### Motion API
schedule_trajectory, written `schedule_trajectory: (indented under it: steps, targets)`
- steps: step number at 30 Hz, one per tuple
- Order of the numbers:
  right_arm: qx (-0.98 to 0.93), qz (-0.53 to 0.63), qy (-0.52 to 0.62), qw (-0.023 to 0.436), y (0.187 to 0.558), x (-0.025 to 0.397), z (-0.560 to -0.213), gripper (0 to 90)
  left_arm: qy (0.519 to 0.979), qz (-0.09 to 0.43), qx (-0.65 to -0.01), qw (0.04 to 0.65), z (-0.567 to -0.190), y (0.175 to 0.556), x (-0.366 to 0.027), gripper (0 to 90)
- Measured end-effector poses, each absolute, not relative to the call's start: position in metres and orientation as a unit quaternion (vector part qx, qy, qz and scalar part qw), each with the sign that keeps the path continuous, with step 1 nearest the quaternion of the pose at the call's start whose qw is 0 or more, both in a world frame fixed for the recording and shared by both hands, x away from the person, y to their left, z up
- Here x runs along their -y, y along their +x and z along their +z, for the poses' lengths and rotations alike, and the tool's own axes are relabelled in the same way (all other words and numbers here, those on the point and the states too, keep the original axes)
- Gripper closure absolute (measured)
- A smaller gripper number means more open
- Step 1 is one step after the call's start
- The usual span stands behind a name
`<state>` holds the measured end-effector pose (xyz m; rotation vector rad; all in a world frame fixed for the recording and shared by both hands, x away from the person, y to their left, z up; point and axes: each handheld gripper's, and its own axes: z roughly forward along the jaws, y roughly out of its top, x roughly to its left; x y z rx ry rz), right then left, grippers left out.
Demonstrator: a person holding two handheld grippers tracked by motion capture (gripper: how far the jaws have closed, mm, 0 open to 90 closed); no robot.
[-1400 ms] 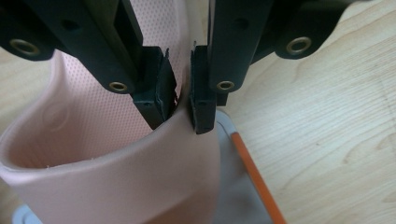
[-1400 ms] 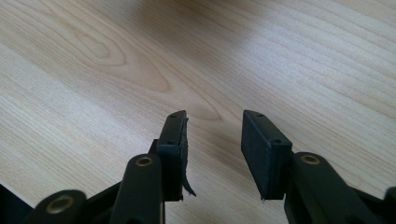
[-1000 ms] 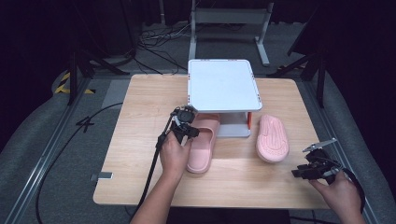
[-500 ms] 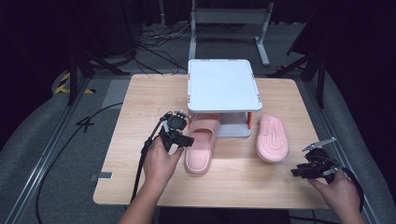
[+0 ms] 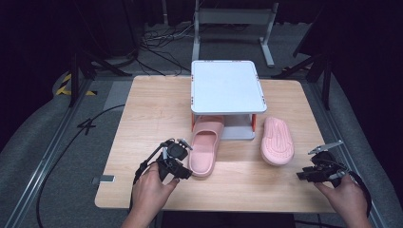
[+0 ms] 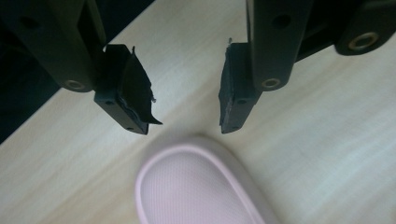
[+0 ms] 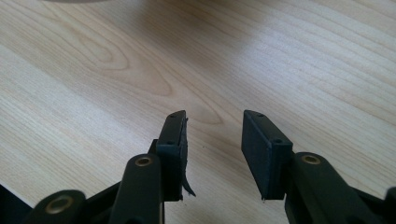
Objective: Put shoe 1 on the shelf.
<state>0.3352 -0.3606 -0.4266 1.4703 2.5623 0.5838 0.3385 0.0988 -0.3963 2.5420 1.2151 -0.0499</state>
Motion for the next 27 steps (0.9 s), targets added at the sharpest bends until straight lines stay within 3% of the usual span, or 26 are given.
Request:
schedule_trajectory:
  steps: [7,12,21,27]
  targets:
    - [-0.851,0.197,0.482,0.066,0.34,0.358,-0.427,61.0,0.897,-0.034,-0.418,0.135,-0.418,0.341,-0.086,65.6]
    - [-0.853,0.196,0.478,0.067,0.34,0.356,-0.427,61.1,0.907,-0.036,-0.405,0.111,-0.431,0.344,-0.074,81.8]
    - [-0.851,0.198,0.482,0.069,0.339,0.358,-0.426,61.0,0.906,-0.038,-0.405,0.119,-0.439,0.354,-0.059,83.3]
    - [-0.849,0.197,0.485,0.067,0.339,0.358,-0.427,60.9,0.902,-0.041,-0.401,0.156,-0.434,0.361,-0.055,82.7]
